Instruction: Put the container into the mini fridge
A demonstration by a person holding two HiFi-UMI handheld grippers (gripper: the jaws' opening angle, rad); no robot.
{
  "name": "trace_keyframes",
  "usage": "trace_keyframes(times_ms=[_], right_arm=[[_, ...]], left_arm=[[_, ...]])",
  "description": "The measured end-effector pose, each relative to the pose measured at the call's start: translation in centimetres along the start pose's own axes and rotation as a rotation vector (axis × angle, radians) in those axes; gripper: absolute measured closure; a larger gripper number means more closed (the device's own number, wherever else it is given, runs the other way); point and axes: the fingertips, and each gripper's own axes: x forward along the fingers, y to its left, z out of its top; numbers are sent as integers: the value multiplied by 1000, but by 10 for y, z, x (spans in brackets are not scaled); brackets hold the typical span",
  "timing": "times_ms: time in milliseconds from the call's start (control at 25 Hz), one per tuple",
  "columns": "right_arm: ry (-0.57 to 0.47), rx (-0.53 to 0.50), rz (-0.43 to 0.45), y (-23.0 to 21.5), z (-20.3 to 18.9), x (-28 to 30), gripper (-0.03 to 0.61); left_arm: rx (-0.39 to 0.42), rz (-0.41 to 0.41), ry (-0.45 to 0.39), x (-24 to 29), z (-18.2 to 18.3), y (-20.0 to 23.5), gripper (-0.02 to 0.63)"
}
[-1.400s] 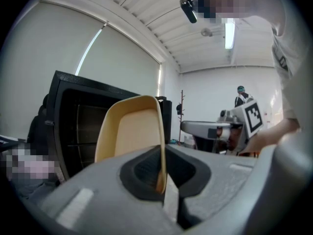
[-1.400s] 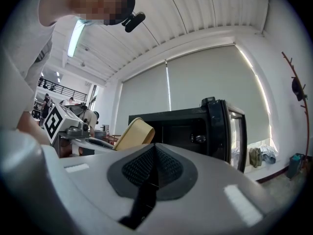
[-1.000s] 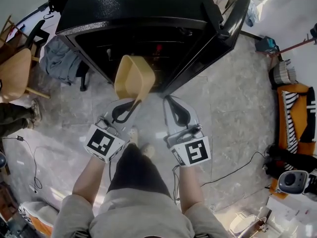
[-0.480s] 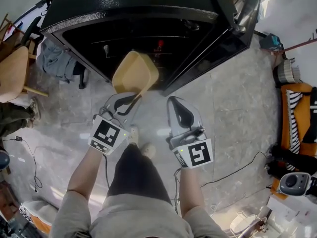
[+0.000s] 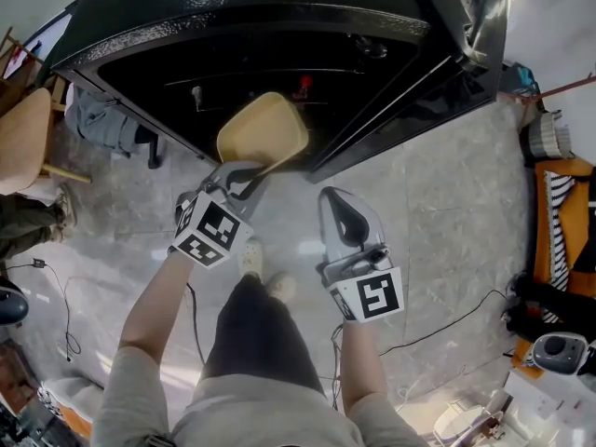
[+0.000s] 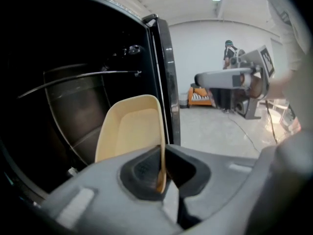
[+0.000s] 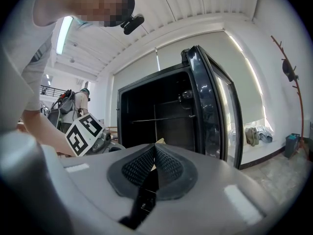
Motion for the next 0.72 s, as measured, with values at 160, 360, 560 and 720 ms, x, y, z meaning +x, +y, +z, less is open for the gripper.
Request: trace_keyframes(times_ms=[160, 360, 560, 720], right_arm=[[8, 3, -2, -4, -8, 2, 580], [15, 11, -4, -5, -13, 2, 580], [22, 15, -9, -6, -16, 1, 580], [27, 18, -17, -9, -18, 0, 580]], left_arm=[[41, -12, 53, 16, -9, 6, 603], [129, -41, 121, 31, -16, 14, 603], [187, -57, 177, 41, -19, 26, 603], [243, -64, 238, 50, -22, 37, 603]])
